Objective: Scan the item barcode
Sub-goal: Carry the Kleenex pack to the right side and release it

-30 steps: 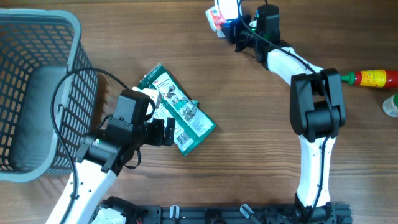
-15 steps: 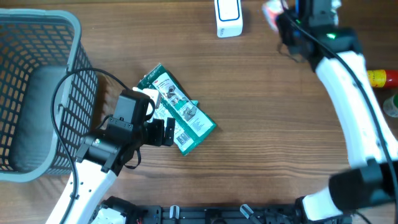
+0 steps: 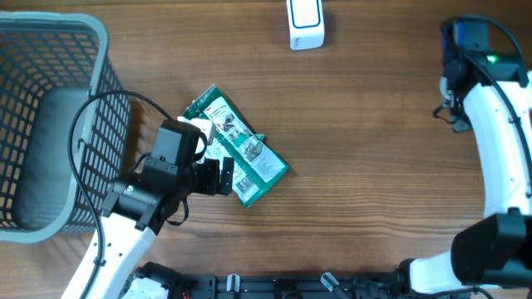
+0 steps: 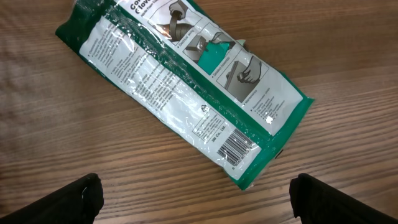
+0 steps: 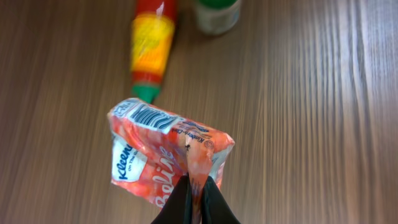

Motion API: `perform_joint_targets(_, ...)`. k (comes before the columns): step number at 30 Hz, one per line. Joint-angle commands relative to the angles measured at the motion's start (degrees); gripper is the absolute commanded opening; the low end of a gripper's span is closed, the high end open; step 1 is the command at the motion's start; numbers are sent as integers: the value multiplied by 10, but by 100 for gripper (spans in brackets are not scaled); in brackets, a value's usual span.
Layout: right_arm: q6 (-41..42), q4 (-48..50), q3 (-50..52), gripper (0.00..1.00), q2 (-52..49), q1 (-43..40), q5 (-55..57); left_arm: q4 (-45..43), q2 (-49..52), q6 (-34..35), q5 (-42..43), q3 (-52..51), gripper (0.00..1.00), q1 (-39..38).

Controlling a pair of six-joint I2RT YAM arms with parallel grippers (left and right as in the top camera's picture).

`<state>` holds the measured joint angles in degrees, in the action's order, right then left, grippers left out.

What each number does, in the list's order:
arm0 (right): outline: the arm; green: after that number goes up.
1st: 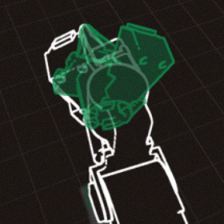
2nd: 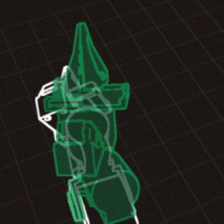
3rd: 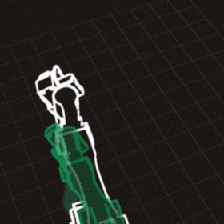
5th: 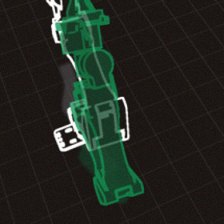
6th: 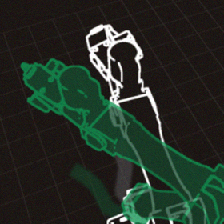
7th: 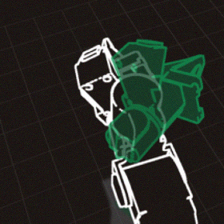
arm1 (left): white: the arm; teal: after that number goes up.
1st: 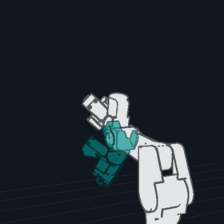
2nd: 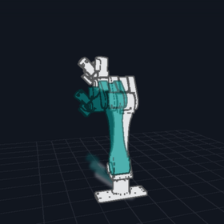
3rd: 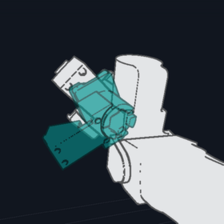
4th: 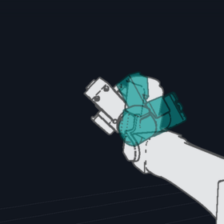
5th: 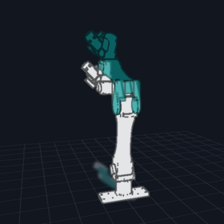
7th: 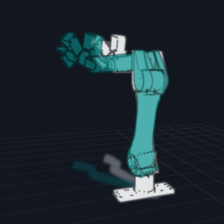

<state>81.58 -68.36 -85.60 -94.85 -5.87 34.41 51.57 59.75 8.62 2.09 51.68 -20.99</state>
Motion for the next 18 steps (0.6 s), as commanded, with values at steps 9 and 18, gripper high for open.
perform_joint_targets(9,23,302,204,9,-55,-129,46,-1,0,-9,9,-2,100,3)
perform_joint_targets(18,-158,455,201,82,-103,-183,-81,-1,0,-9,9,-2,100,3)
